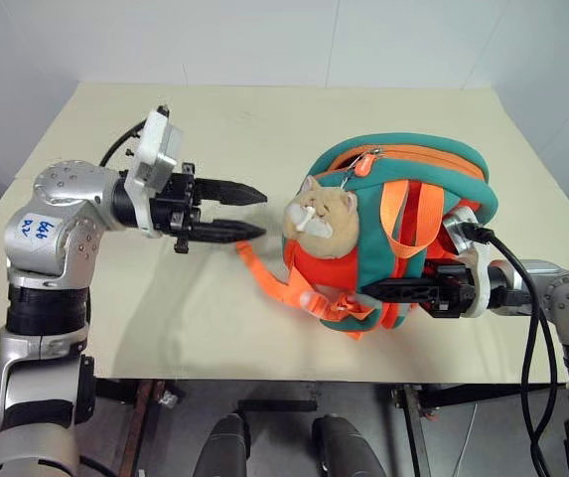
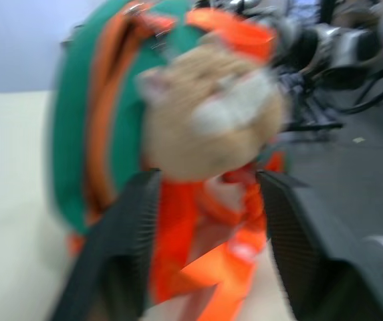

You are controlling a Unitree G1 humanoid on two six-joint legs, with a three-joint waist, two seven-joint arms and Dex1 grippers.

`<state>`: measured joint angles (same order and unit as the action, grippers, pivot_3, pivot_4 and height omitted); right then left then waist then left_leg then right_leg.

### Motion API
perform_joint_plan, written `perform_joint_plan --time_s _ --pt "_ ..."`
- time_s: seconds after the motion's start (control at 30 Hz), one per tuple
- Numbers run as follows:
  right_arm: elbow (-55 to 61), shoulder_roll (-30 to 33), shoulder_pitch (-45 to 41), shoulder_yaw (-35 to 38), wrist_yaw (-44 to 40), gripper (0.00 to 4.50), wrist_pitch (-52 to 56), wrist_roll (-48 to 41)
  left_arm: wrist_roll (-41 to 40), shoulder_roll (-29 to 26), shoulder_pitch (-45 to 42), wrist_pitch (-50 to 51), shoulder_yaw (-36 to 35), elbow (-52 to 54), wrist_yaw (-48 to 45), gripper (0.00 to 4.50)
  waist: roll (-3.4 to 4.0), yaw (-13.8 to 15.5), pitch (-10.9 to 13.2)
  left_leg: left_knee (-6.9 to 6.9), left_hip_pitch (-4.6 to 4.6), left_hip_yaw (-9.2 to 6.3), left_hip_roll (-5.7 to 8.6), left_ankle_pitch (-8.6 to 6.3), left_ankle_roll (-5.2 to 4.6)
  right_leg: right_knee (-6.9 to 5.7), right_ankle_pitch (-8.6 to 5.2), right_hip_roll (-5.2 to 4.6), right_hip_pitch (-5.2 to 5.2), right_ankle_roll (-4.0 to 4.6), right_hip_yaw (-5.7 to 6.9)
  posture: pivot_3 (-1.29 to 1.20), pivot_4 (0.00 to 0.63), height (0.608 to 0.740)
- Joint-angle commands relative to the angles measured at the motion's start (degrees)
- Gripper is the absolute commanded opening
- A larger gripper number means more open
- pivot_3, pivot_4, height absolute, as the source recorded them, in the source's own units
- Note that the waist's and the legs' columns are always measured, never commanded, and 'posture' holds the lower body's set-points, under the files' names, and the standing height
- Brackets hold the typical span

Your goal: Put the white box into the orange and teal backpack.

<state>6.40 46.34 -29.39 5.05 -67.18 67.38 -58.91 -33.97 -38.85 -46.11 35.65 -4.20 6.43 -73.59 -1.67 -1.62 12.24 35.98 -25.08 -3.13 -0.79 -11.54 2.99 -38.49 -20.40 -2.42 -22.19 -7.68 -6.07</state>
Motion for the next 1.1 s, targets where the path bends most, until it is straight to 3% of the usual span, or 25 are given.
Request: perform_joint_plan --time_s 0.03,0.13,0.23,0.7,0.8,1.1 --pt "0.29 -0.22 -1.01 0.13 -1.06 0.13 -0.78 -0.14 -1.08 1.31 0.24 -1.54 -1.45 3.50 4.09 3.70 0.00 -0.05 0.00 0.00 0.07 0.00 0.00 0.01 -0.01 0.04 0.02 0.01 0.08 0.00 0.00 0.00 0.150 0.740" --pt "-0.14 -0.26 -1.51 -0.14 -1.55 0.13 -0.85 0.26 0.43 2.99 -0.06 -4.03 -0.07 2.83 6.17 4.48 0.00 -0.13 0.00 -0.08 0.36 0.00 -0.01 0.03 -0.04 0.36 0.13 0.03 0.44 0.02 0.03 0.00 0.150 0.740" --pt "-0.05 -0.27 -1.69 -0.04 -1.76 0.13 -0.72 0.40 2.33 4.72 -0.69 -5.95 2.17 1.58 7.86 4.48 0.00 -0.13 0.00 -0.36 0.73 0.13 -0.02 0.03 -0.05 0.70 0.19 0.01 0.79 0.01 -0.03 0.00 0.150 0.740" --pt "1.18 -0.54 -0.52 1.10 -0.50 0.13 -0.15 -0.28 3.64 9.60 -2.38 -9.77 7.63 -0.70 6.73 4.48 0.00 -0.07 0.00 -0.76 0.72 0.14 -0.03 0.03 -0.04 0.90 0.15 0.01 0.69 0.03 -0.04 0.00 0.150 0.740" --pt "1.63 -0.80 -0.11 1.43 0.06 0.13 -0.10 -0.61 3.76 10.45 -2.73 -10.55 7.68 -1.09 7.13 3.89 0.00 -0.02 0.00 -0.76 0.73 0.14 -0.03 0.03 -0.04 0.90 0.15 0.01 0.69 0.03 -0.03 0.00 0.150 0.740" --pt "2.96 -0.95 1.49 2.56 1.29 0.13 -0.14 -1.48 3.06 7.41 -3.66 -11.24 5.59 -2.72 4.66 1.31 0.00 -0.10 0.00 -0.77 0.73 0.14 -0.02 0.03 -0.04 0.92 0.15 0.01 0.69 0.03 -0.04 0.00 0.150 0.740"
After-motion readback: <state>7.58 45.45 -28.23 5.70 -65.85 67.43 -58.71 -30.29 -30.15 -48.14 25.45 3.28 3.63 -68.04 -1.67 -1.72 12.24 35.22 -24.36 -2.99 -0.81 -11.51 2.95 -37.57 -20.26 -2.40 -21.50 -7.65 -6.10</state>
